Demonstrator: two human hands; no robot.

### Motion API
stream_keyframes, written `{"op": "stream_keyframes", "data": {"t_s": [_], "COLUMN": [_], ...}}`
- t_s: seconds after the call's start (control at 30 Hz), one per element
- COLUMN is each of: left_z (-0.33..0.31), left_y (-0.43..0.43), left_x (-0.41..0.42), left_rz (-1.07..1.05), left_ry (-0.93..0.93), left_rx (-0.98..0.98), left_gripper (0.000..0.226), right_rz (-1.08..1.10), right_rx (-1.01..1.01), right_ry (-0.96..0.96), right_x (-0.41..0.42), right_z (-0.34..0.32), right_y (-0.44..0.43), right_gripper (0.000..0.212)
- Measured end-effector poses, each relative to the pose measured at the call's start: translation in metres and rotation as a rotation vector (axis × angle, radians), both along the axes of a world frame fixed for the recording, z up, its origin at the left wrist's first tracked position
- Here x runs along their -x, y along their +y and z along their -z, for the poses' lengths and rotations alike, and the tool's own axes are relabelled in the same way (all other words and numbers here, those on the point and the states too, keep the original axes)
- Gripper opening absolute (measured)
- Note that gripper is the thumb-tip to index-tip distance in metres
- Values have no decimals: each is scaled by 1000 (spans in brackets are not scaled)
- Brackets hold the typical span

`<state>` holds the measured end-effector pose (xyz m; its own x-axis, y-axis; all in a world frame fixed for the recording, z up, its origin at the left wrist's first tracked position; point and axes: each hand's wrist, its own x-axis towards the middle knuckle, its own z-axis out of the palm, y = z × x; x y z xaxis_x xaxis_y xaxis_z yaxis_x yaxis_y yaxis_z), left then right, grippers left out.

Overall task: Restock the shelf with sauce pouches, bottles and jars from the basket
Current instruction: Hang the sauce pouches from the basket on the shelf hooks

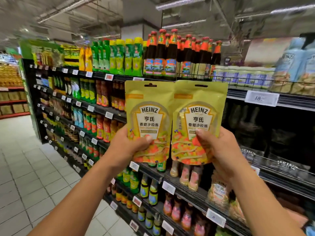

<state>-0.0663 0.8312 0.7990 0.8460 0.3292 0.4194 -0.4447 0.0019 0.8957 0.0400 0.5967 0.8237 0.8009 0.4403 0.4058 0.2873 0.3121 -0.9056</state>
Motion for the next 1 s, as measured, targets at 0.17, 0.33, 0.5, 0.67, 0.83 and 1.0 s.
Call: {"op": "stream_keyframes", "data": {"t_s": [0.17,0.33,0.5,0.67,0.83,1.0], "left_z": [-46,-90,-127,-160,-174,-171], "left_y": [14,23,24,32,47,45], "left_x": [-74,-147,-203,-245,-278,-300], "left_rz": [52,115,184,268,366,498], "left_ry": [-85,-166,-233,-334,-385,-413], "left_rx": [-49,-60,-88,-82,-84,-91], "left_gripper": [46,53,43,38,38,37], "right_rz": [-1,47,108,194,324,421], "right_rx": [-25,-27,-24,15,23,29], "right_ry": [-65,-164,-221,-287,-335,-334], "right_x": [-53,-106,-142,-164,-173,-173], "right_z": [-47,-93,-132,-165,-175,-166], "right_y": [8,6,1,4,14,18], "right_gripper": [44,29,26,20,24,28]}}
